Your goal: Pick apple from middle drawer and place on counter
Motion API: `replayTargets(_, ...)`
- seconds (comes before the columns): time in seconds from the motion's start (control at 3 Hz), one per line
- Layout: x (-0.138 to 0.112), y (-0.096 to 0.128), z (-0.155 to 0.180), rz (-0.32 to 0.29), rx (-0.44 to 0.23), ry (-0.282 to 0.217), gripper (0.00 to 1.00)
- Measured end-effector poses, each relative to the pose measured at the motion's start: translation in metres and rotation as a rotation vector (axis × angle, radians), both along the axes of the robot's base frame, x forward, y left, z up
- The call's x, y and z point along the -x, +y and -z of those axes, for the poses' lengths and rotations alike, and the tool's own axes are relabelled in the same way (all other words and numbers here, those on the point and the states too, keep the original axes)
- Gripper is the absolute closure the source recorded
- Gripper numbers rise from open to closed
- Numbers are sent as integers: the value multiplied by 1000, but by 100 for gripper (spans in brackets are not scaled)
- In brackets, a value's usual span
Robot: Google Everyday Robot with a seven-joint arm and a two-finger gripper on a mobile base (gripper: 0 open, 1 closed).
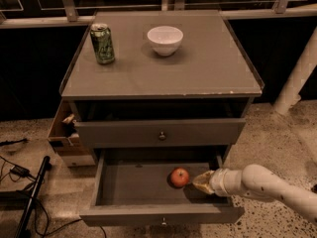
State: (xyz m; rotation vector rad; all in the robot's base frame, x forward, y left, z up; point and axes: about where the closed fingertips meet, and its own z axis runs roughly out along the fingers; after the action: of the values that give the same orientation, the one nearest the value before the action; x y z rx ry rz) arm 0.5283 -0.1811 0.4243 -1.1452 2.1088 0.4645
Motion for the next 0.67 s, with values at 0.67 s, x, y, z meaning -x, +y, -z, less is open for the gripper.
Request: replayTargets(0.67,-12,20,15,-31,-36,9,30)
